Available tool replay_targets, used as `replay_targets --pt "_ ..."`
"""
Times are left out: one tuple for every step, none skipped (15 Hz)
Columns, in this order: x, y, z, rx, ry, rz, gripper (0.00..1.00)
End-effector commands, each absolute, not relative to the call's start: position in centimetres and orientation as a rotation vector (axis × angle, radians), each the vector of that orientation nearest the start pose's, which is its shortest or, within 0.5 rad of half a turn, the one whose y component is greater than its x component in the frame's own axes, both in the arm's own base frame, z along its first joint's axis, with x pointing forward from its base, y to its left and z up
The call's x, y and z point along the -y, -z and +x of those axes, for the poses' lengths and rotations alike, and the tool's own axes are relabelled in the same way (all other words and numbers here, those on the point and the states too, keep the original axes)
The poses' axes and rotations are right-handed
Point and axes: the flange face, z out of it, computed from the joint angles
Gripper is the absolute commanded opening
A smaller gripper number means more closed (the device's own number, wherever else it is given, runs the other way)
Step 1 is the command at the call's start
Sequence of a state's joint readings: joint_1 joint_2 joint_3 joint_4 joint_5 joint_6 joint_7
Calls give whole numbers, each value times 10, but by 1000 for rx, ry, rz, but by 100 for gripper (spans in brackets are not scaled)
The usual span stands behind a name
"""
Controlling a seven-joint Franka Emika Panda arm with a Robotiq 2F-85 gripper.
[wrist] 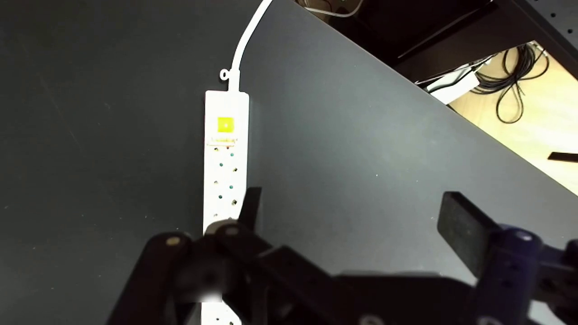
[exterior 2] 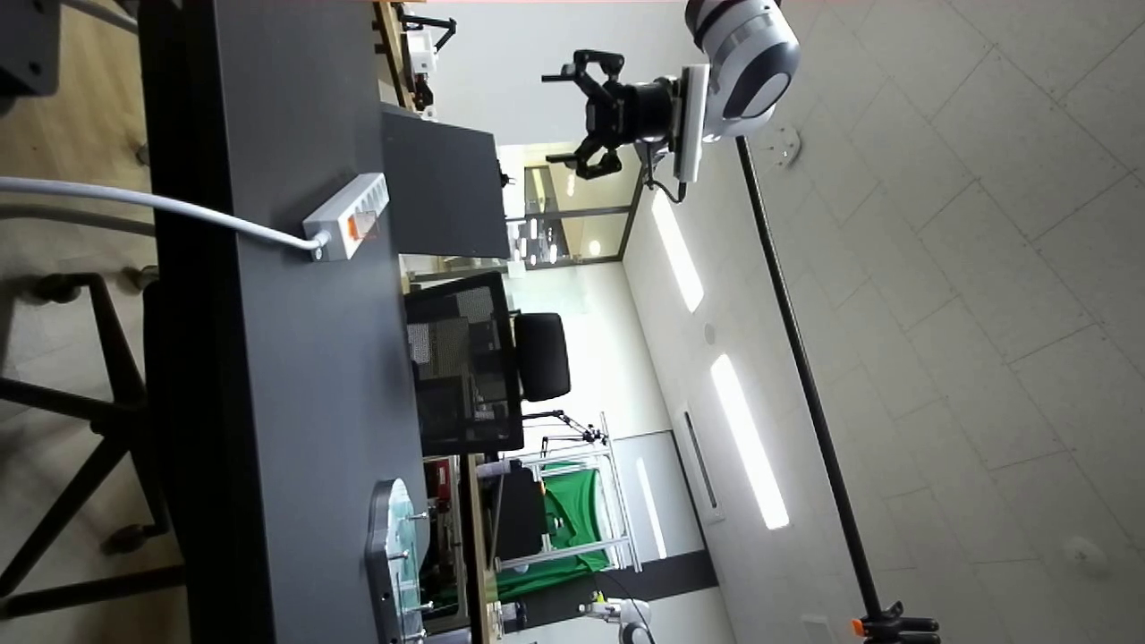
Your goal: Press the switch on the adapter
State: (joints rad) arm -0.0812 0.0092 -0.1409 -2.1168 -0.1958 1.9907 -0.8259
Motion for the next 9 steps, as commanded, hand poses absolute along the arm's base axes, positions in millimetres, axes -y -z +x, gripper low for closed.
replay_targets --pt "127 -400 513 1097 -327 -3015 100" --pt "127 -401 513 1098 -325 -3016 100" --pt "127 -402 513 1097 -324 -3017 100" --pt "127 -402 512 1097 -324 -3017 100" --pt "127 -402 512 1097 -324 -3016 100" --pt "127 -402 512 1097 -324 -3016 100" --pt "127 -402 512 1096 -324 -3016 100" --pt "127 -402 512 1097 -324 -3016 100" --pt "135 -401 516 1129 -286 -3016 100"
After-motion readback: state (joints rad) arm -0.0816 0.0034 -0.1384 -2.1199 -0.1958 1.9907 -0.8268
